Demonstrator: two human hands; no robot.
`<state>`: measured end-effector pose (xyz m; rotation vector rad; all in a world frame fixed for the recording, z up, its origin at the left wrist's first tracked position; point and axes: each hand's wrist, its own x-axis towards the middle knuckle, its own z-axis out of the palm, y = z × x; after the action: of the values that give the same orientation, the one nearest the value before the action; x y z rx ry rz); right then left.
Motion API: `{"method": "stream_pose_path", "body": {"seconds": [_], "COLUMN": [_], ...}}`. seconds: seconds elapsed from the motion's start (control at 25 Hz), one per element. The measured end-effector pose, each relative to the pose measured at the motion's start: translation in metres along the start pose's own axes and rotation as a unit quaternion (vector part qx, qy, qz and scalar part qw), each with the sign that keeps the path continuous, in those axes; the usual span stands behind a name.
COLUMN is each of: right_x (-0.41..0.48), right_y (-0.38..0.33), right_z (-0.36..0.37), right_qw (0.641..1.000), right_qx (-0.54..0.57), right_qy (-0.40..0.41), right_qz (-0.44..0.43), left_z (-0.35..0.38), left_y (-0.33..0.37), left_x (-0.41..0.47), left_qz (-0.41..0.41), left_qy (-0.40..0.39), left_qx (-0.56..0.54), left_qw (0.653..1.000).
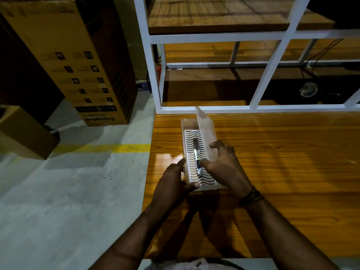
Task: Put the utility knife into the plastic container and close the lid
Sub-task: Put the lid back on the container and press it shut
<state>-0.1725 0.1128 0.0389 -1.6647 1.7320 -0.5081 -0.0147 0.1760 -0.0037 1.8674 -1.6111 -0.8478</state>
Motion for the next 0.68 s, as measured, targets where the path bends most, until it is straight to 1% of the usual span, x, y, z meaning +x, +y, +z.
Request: {"method": "stream_pose_path", "body": {"seconds": [0.12, 0.24, 0.36, 0.56, 0.68], "right_x": [-0.001, -0.001, -0.005, -0.004, -0.002], "right_y": [0.003, 0.005, 0.002, 0.005, 0.008], "right_z": [0.012, 0.021, 0.029, 0.032, 0.029], "right_qw": [1.0, 0.994, 0.986, 0.981, 0.986], "right_qx": [-0.025, -0.108, -0.168, -0.191, -0.165], "right_qy": [-0.011, -0.011, 0.0, -0.001, 0.0], "right_qz": [-0.005, 0.011, -0.004, -0.024, -0.034], "left_z": [-0.001, -0.003, -0.007, -0.016, -0.02], "left_y": [-0.001, -0.003, -0.001, -0.002, -0.004], "left_x": [0.0, 0.0, 0.0, -0.001, -0.001], "left_qz": [0.012, 0.014, 0.013, 0.033, 0.034], "left_qy": [0.004, -0.006, -0.028, -0.089, -0.101], "left_qx": [-0.009, -0.019, -0.031, -0.043, -0.069], "left_qw": [1.0, 1.0, 0.999, 0.995, 0.992]}}
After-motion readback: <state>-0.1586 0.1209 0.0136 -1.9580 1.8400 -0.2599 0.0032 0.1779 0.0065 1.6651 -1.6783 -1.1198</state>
